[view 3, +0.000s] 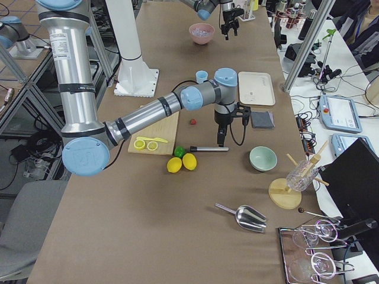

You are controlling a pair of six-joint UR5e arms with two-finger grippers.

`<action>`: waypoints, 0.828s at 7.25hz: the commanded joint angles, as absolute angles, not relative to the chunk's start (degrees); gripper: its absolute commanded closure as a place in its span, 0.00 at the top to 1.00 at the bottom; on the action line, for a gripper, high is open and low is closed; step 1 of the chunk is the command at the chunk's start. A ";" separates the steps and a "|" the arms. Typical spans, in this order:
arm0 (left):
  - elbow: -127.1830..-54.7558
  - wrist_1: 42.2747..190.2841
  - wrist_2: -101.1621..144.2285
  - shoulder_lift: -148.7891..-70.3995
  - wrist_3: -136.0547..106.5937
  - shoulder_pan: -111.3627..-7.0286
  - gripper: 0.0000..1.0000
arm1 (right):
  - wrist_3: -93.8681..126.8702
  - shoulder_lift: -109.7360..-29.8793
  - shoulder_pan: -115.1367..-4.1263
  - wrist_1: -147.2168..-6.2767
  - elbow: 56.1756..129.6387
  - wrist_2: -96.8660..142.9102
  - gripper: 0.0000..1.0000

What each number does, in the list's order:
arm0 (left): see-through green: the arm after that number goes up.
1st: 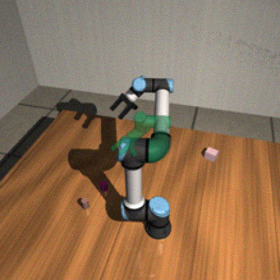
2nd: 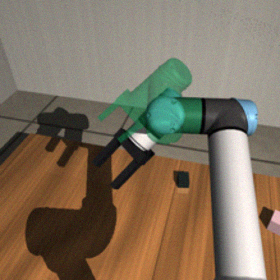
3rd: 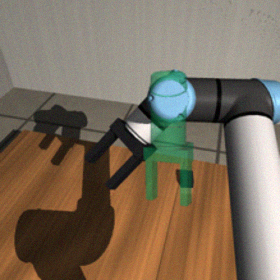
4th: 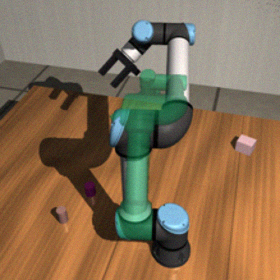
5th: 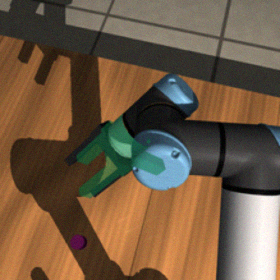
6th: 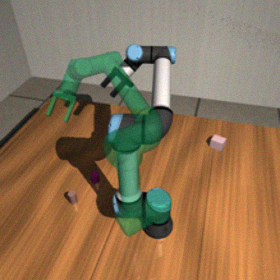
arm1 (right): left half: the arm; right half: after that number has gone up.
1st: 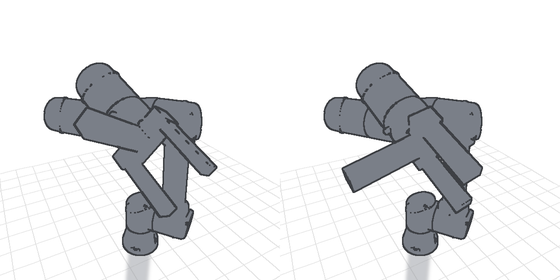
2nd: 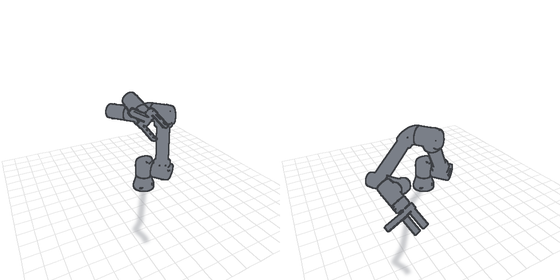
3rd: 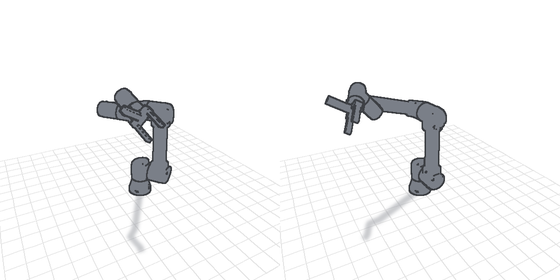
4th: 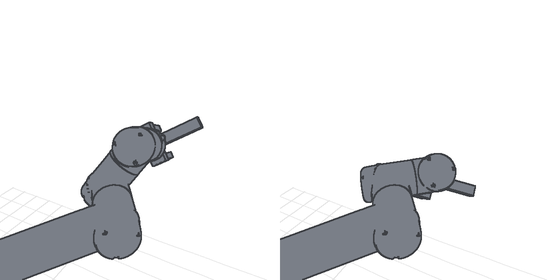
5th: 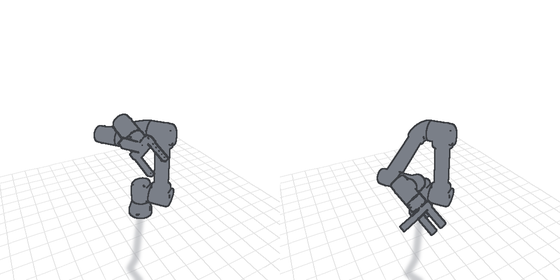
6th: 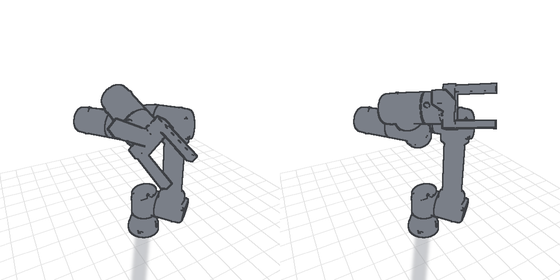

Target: Mash ice and strawberries in cup

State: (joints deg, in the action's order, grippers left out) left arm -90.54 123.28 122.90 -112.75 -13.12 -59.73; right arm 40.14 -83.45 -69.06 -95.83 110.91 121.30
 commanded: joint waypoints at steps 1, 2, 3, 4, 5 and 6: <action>-90.09 115.28 116.94 -110.74 -1.20 -65.90 0.98 | 40.25 -83.15 -68.56 -91.09 110.22 121.29 1.00; -90.17 109.92 111.24 -111.00 3.47 -66.27 0.98 | 40.17 -82.80 -67.25 -87.14 109.43 121.12 1.00; -90.09 107.51 110.75 -110.83 5.86 -68.36 0.98 | 40.34 -81.66 -66.89 -84.32 108.99 121.20 1.00; -90.17 104.18 113.18 -110.48 8.06 -71.77 0.98 | 40.34 -79.30 -66.80 -84.29 108.29 121.29 1.00; -90.26 99.37 117.21 -109.78 10.35 -75.98 0.98 | 40.95 -77.36 -66.71 -84.46 107.50 121.29 1.00; -90.09 97.14 117.59 -109.51 12.02 -78.81 0.98 | 44.18 -75.60 -66.36 -84.29 107.14 121.20 1.00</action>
State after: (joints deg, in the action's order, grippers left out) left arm -90.18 101.06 115.79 -110.00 9.50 -74.71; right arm 41.47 -77.98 -66.71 -84.57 107.81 121.26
